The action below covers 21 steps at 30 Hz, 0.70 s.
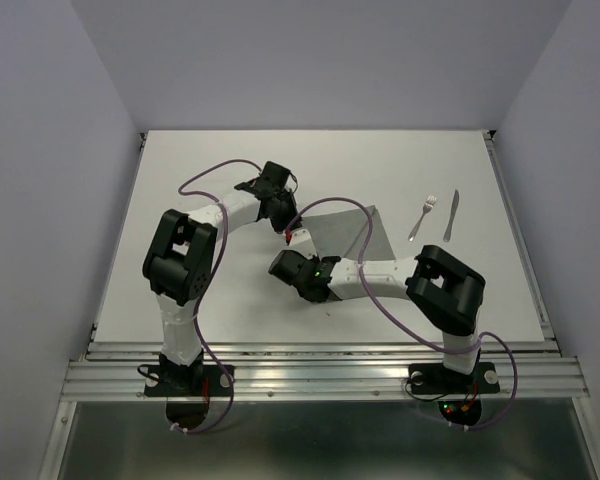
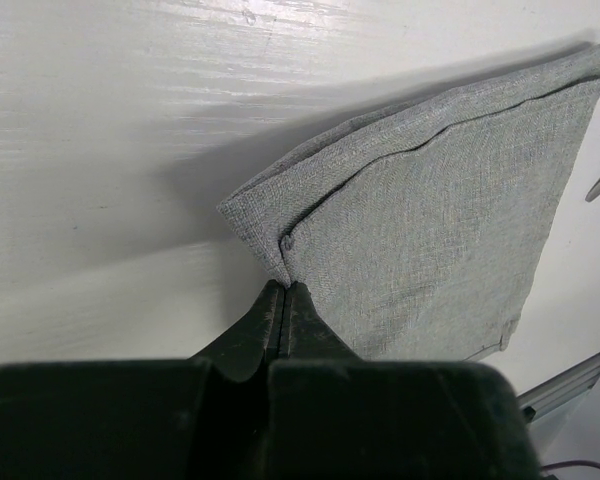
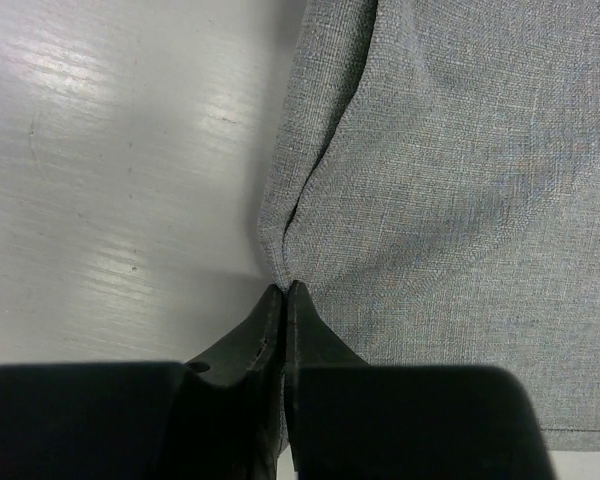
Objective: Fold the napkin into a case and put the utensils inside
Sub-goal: Pick up the top corner of the square-folded napkin from the center of the board, then turn over the upper triangle folded napkin at the center of the board.
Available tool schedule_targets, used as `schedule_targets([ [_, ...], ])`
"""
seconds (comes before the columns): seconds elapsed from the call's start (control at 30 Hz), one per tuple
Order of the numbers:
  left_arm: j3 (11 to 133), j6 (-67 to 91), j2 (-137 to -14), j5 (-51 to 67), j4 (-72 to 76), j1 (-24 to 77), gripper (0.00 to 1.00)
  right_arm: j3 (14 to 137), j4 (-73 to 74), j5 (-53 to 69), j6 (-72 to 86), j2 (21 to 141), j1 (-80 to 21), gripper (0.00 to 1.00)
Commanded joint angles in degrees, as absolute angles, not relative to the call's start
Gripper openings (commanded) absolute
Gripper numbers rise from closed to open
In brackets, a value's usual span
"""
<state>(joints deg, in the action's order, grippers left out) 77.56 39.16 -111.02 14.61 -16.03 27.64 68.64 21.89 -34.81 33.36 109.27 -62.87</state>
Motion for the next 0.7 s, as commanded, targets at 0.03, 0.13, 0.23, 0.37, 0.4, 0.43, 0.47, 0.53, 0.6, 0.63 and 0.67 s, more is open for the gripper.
schedule_targets([
  [0.03, 77.1, 39.1, -108.5, 16.3, -15.2, 25.9, 0.0, 70.0, 21.7, -35.7, 32.5, 108.4, -63.3, 0.01],
  [0.13, 77.1, 38.8, -107.6, 17.5, -14.8, 23.6, 0.0, 71.7, 21.0, -33.5, 30.5, 107.4, -63.3, 0.01],
  [0.23, 77.1, 38.3, -106.0, 18.4, -14.7, 21.2, 0.0, 74.9, 20.6, -30.5, 28.7, 107.8, -63.3, 0.01],
  [0.37, 76.6, 37.5, -102.7, 19.6, -14.9, 17.2, 0.0, 79.4, 20.0, -24.2, 27.5, 109.2, -63.3, 0.01],
  [0.4, 76.4, 37.4, -102.0, 19.9, -14.9, 16.1, 0.0, 80.3, 19.5, -23.0, 27.5, 109.5, -63.3, 0.01],
  [0.43, 75.9, 37.0, -100.5, 20.1, -15.0, 14.0, 0.0, 81.9, 19.1, -21.7, 27.4, 109.9, -63.3, 0.01],
  [0.47, 75.9, 36.8, -99.9, 20.2, -15.1, 13.0, 0.0, 82.3, 17.2, -19.0, 26.7, 110.0, -63.3, 0.01],
  [0.53, 75.8, 36.1, -97.6, 20.3, -16.0, 10.0, 0.0, 83.7, 15.0, -16.4, 26.5, 110.3, -63.3, 0.01],
  [0.6, 75.8, 35.7, -96.2, 20.6, -16.4, 8.0, 0.0, 86.2, 14.8, -13.2, 26.0, 111.7, -63.3, 0.01],
  [0.63, 75.8, 35.6, -95.4, 20.7, -17.0, 7.1, 0.0, 87.6, 14.9, -12.4, 25.8, 112.5, -63.3, 0.01],
  [0.67, 76.0, 35.2, -94.0, 20.7, -17.2, 5.3, 0.0, 90.2, 14.9, -10.7, 25.6, 113.9, -63.3, 0.01],
])
